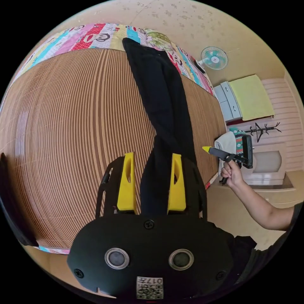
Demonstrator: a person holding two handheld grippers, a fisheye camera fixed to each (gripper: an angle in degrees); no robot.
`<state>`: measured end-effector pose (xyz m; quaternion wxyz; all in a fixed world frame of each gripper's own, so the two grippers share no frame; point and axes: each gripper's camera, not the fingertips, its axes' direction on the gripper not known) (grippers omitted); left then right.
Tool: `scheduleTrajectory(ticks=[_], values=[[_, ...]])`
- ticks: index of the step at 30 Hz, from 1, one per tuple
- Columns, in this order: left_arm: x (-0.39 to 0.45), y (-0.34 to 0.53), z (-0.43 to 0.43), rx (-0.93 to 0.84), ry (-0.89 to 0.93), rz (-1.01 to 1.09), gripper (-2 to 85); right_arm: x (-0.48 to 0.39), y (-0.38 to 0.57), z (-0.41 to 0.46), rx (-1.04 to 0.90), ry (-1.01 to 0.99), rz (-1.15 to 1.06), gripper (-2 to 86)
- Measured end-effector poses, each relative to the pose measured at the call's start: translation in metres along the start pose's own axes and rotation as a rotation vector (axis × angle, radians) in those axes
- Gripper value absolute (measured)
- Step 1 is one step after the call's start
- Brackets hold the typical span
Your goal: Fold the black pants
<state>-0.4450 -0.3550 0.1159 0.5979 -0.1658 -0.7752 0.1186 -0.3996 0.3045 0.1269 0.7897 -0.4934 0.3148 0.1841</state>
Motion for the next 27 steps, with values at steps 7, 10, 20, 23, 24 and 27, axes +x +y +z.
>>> scheduleTrajectory(ticks=[7, 10, 20, 23, 24, 27], values=[[0.046, 0.009, 0.009, -0.071, -0.082, 0.125, 14.9, 0.048, 0.003, 0.003, -0.015, -0.038, 0.040, 9.8], [0.035, -0.009, 0.028, -0.240, -0.256, 0.086, 3.5, 0.074, -0.008, -0.027, 0.022, -0.062, 0.060, 9.8], [-0.095, 0.016, -0.115, 0.097, 0.446, -0.203, 1.3, 0.176, -0.006, -0.101, -0.083, 0.068, 0.025, 12.9], [-0.103, 0.006, -0.104, -0.010, 0.197, -0.230, 1.2, 0.206, -0.003, -0.091, -0.180, -0.017, 0.010, 9.3], [-0.100, 0.002, -0.099, -0.028, 0.116, -0.212, 1.1, 0.214, -0.002, -0.095, -0.188, -0.035, 0.008, 5.7], [-0.089, -0.003, -0.097, -0.050, 0.138, -0.169, 1.5, 0.236, 0.002, -0.111, -0.224, -0.102, 0.002, 4.1]])
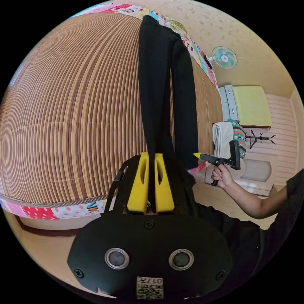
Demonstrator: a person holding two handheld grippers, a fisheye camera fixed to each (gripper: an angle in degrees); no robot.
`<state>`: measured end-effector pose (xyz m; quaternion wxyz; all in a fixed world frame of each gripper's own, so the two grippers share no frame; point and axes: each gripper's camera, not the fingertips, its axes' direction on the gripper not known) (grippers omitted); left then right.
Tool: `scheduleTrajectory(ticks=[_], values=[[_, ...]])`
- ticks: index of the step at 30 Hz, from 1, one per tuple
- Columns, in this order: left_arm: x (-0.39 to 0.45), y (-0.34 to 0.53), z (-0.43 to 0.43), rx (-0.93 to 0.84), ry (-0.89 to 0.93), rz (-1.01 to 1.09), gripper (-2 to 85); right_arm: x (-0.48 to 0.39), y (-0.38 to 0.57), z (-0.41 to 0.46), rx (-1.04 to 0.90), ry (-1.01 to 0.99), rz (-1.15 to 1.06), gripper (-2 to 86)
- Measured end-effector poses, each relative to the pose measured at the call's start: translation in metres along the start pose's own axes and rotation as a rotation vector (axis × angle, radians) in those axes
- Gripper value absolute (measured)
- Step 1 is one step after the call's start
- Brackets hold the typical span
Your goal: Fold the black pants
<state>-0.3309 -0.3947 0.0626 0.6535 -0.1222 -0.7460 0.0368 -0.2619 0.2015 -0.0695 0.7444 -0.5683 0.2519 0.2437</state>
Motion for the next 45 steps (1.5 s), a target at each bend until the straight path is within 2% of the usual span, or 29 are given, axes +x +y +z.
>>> scheduleTrajectory(ticks=[1, 4, 6, 7, 9, 11, 13, 15, 16, 19, 20, 21, 23, 25, 29, 32, 34, 36, 38, 41, 42, 43, 45], values=[[0.001, 0.002, -0.001, -0.003, 0.014, 0.001, 1.6, 0.008, 0.010, -0.011, -0.001, -0.017, -0.004, 3.8], [-0.001, 0.024, -0.007, -0.047, -0.131, -0.071, 4.2, 0.028, 0.039, -0.032, -0.055, -0.064, 0.003, 3.3], [-0.015, 0.045, -0.027, -0.044, -0.242, -0.241, 8.3, 0.033, 0.055, -0.045, -0.084, -0.034, 0.003, 3.2], [-0.018, 0.049, -0.037, -0.018, -0.271, -0.282, 9.3, 0.028, 0.062, -0.055, -0.092, 0.030, -0.018, 3.1], [-0.005, 0.055, -0.086, 0.171, -0.386, -0.351, 12.2, 0.014, 0.067, -0.073, -0.085, 0.114, -0.066, 3.0], [0.024, 0.036, -0.104, 0.226, -0.362, -0.244, 13.1, -0.003, 0.066, -0.093, -0.072, 0.102, -0.127, 3.0], [0.056, 0.000, -0.097, 0.153, -0.208, -0.105, 14.8, -0.026, 0.065, -0.111, -0.060, 0.048, -0.199, 2.9], [0.106, -0.049, -0.065, -0.002, -0.005, 0.062, 18.4, -0.040, 0.063, -0.117, -0.078, 0.038, -0.258, 3.0], [0.118, -0.059, -0.057, -0.020, 0.015, 0.100, 19.3, -0.049, 0.062, -0.119, -0.086, 0.036, -0.302, 3.0], [0.172, -0.097, -0.025, -0.086, -0.100, 0.243, 20.7, -0.063, 0.058, -0.124, -0.113, 0.022, -0.412, 3.2], [0.183, -0.108, -0.009, -0.165, -0.189, 0.259, 19.4, -0.064, 0.057, -0.126, -0.120, 0.010, -0.429, 3.2], [0.187, -0.112, 0.006, -0.244, -0.242, 0.271, 15.5, -0.064, 0.054, -0.133, -0.137, -0.029, -0.457, 3.4], [0.183, -0.110, 0.015, -0.287, -0.280, 0.224, 7.4, -0.058, 0.047, -0.147, -0.173, -0.115, -0.504, 3.8], [0.175, -0.105, 0.006, -0.257, -0.237, 0.188, 3.9, -0.032, 0.028, -0.165, -0.296, -0.147, -0.609, 4.4], [0.146, -0.103, -0.023, -0.194, -0.008, 0.149, 3.3, 0.044, -0.060, -0.210, -0.288, -0.016, -0.556, 8.4], [0.124, -0.102, -0.037, -0.162, 0.115, 0.094, 3.2, 0.108, -0.193, -0.256, -0.081, -0.054, -0.384, 12.3], [0.119, -0.102, -0.043, -0.151, 0.114, 0.085, 3.2, 0.143, -0.301, -0.280, 0.153, -0.137, -0.257, 13.9], [0.114, -0.102, -0.054, -0.131, 0.142, 0.071, 3.3, 0.157, -0.373, -0.281, 0.261, -0.171, -0.173, 14.6], [0.109, -0.103, -0.060, -0.119, 0.184, 0.054, 3.2, 0.156, -0.432, -0.270, 0.302, -0.182, -0.141, 14.6], [0.098, -0.103, -0.066, -0.083, 0.267, 0.040, 3.2, 0.134, -0.490, -0.250, 0.333, -0.156, -0.082, 9.2], [0.089, -0.103, -0.068, -0.070, 0.331, 0.012, 3.1, 0.116, -0.499, -0.245, 0.335, -0.089, -0.059, 5.7], [0.083, -0.102, -0.069, -0.062, 0.384, -0.013, 2.9, 0.088, -0.495, -0.246, 0.379, 0.064, -0.055, 4.8], [0.047, -0.090, -0.073, 0.039, 0.748, -0.156, 2.2, 0.032, -0.473, -0.254, 0.504, 0.311, -0.074, 3.9]])
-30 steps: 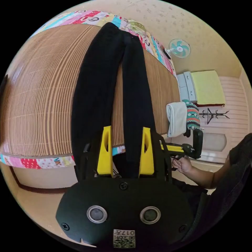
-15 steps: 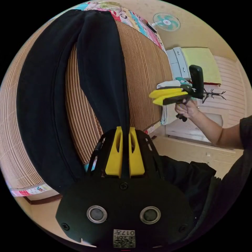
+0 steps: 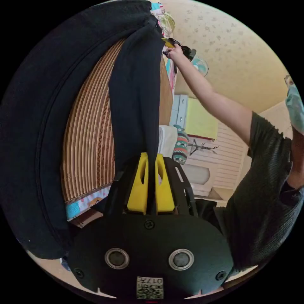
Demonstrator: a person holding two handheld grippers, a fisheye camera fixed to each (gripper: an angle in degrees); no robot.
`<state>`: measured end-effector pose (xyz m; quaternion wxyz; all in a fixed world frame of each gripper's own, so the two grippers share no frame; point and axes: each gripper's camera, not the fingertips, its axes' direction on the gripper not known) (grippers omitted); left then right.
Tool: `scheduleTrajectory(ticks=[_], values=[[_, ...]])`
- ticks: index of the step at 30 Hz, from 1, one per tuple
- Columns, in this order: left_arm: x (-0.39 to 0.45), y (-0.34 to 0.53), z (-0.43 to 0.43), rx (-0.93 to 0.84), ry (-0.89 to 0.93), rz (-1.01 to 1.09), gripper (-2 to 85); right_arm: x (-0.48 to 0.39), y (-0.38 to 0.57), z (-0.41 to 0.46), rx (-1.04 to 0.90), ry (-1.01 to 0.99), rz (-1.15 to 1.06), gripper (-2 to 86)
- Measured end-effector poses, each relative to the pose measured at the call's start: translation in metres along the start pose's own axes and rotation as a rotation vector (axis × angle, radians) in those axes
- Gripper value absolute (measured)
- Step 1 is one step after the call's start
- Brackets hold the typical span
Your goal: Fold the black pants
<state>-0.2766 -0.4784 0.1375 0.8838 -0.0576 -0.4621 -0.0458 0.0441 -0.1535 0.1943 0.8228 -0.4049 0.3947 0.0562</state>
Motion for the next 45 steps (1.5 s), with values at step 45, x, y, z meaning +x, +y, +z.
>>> scheduleTrajectory(ticks=[45], values=[[0.038, 0.130, -0.054, -0.368, -0.681, 0.080, 4.6, -0.128, 0.498, -0.031, -0.590, -0.537, 0.121, 4.8]])
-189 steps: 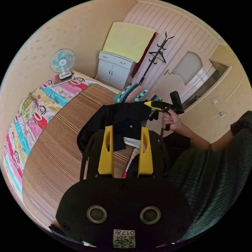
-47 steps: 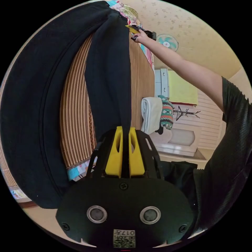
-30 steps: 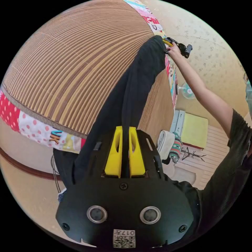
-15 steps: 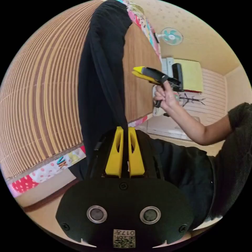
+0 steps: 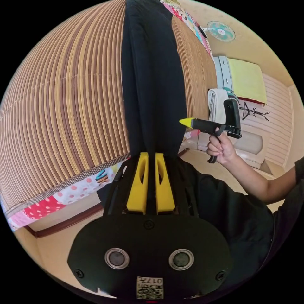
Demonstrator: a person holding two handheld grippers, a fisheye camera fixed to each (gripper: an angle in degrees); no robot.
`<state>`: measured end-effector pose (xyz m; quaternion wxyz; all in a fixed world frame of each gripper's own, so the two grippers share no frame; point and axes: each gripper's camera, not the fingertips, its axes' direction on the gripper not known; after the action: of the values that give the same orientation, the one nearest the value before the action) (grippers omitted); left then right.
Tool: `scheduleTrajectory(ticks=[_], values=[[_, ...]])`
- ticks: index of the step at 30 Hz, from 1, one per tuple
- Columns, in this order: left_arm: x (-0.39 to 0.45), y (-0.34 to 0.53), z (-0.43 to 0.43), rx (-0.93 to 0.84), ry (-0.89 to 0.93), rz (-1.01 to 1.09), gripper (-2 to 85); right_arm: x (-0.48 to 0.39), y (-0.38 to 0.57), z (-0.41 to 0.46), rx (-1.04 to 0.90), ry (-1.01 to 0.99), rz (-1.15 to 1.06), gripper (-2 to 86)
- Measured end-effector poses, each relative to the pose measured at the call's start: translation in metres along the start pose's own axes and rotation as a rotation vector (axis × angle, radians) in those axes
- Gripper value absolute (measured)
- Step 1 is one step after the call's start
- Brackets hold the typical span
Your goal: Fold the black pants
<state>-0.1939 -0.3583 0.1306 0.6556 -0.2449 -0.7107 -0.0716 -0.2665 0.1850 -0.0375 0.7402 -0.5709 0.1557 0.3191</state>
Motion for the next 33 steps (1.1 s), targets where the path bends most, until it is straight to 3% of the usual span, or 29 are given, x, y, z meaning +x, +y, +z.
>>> scheduleTrajectory(ticks=[6, 10, 15, 20, 26, 33], values=[[0.002, 0.026, -0.055, 0.247, 0.050, -0.029, 12.0, 0.030, 0.001, -0.049, 0.144, -0.102, 0.035, 11.2], [-0.013, -0.005, -0.067, 0.293, 0.140, -0.013, 16.3, 0.066, -0.043, -0.064, 0.171, -0.255, 0.017, 15.1], [-0.006, -0.081, -0.064, 0.282, 0.160, 0.080, 15.1, 0.083, -0.109, -0.058, 0.135, -0.371, -0.050, 15.8], [0.006, -0.104, -0.047, 0.094, 0.158, 0.060, 6.2, 0.081, -0.143, -0.030, 0.002, -0.395, -0.039, 6.6], [0.068, 0.007, -0.106, 0.267, 0.427, 0.329, 5.0, 0.020, -0.053, -0.087, 0.151, -0.577, -0.291, 1.9], [0.231, 0.180, -0.187, 0.393, 0.525, 0.657, 4.9, -0.120, 0.101, -0.180, 0.249, -0.612, -0.634, 0.4]])
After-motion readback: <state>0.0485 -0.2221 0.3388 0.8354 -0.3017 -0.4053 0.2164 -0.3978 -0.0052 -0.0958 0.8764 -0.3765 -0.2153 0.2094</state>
